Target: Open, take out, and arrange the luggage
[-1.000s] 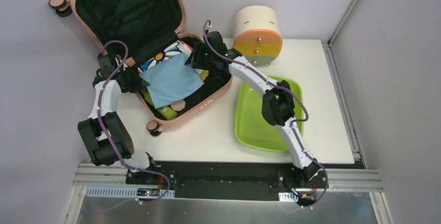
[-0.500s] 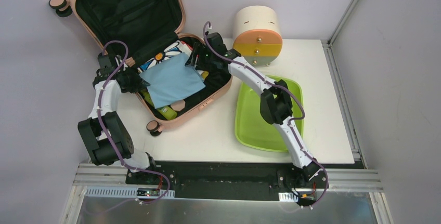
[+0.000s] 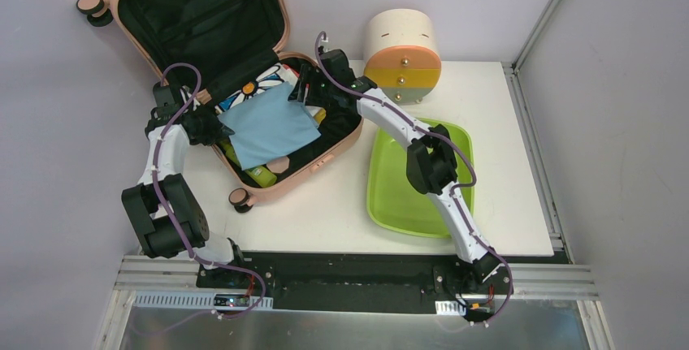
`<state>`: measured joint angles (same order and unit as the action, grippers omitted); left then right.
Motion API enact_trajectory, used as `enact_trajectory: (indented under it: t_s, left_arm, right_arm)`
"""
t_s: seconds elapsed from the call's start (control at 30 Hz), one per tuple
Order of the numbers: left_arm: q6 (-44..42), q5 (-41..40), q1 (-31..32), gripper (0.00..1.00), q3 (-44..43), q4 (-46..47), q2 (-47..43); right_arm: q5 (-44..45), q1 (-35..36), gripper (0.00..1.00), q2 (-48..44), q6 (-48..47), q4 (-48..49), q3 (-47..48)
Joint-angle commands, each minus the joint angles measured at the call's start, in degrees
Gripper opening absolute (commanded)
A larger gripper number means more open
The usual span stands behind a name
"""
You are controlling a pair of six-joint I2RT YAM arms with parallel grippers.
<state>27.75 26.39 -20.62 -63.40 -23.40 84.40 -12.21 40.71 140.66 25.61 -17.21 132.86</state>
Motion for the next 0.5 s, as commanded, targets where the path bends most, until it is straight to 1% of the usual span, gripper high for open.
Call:
enact_trajectory:
  t_s: [0.0, 0.47]
  left_arm:
    - [-0.9, 0.4, 0.0, 0.00, -1.1, -0.5, 0.2]
    - [-0.7, 0.5, 0.0, 0.00, -1.1, -0.5, 0.1]
  right_arm:
    - [0.2, -0.2, 0.64, -1.7, -0.9, 1.4, 0.9]
    - [-1.5, 0.1, 0.62, 1.3, 1.0, -0.3, 1.8]
